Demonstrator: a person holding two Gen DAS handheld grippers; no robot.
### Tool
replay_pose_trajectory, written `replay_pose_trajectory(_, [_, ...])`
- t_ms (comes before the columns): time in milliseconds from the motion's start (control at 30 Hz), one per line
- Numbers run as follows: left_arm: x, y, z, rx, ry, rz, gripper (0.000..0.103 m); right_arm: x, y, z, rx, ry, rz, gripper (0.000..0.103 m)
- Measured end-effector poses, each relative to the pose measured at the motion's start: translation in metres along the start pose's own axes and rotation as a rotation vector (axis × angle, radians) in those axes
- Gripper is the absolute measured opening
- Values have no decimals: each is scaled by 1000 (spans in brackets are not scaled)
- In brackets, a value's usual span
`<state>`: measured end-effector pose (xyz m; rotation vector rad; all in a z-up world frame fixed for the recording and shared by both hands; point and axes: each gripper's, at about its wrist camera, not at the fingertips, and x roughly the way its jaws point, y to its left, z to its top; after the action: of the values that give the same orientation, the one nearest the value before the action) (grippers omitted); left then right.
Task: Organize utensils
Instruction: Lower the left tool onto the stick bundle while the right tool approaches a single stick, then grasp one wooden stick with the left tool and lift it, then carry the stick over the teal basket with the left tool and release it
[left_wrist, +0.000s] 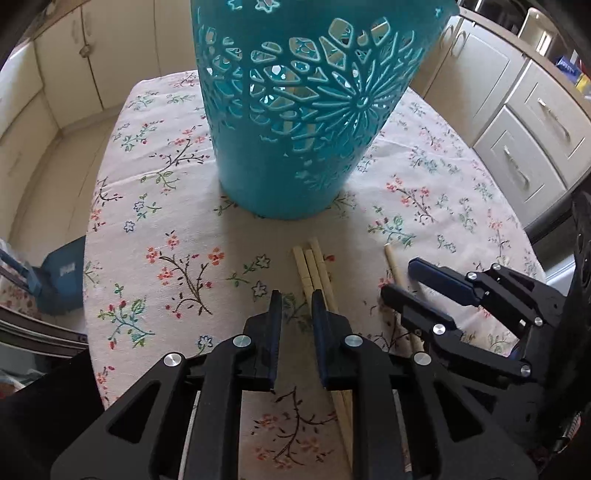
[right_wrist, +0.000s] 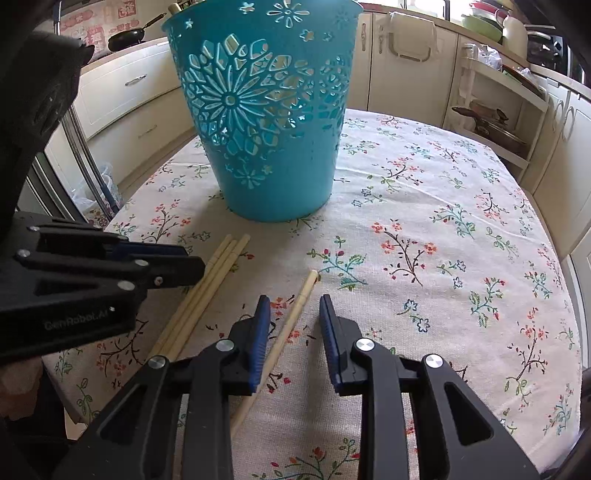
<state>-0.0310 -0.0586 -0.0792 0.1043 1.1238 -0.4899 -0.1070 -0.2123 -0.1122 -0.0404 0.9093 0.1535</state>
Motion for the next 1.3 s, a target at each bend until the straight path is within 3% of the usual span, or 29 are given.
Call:
replay_pose_trajectory(100, [3,-1,1,-8,13,-25,15,0,1,0,0,0,-1,28])
replay_pose_trajectory(367, [7,-11,1,43,19,38,14,0,1,0,-1,-1,1,29])
replay_pose_trajectory(467, [10,-17,2,83,16,76,8,0,1,0,-2,-2,1,29])
replay_pose_trajectory(633, [-4,-20,4,140,-3,56,7,0,2,-1,-16,-3,-5,29])
replay_pose_trajectory(733, [-51,-17,6,164,-122,44,6,0,1,-1,-16,0,-2,29])
replay_pose_trajectory(833, [-113,-12,18,181,-333,37,5,0,2,0,-12,4,-2,29])
replay_pose_trajectory(900, [-153,-13,35,180,-516,26,5,1,2,1,-8,7,-2,29])
replay_pose_trajectory(1000, [-185,-19,61,165,-741,9,5,1,1,2,2,14,3,30])
replay_pose_trajectory(1100, [-189,-21,92,97,-868,4,4,-1,-2,0,11,16,2,29])
replay_pose_trajectory(1300, [-195,-21,131,21,-953,-43,4,1,-9,1,30,10,7,30])
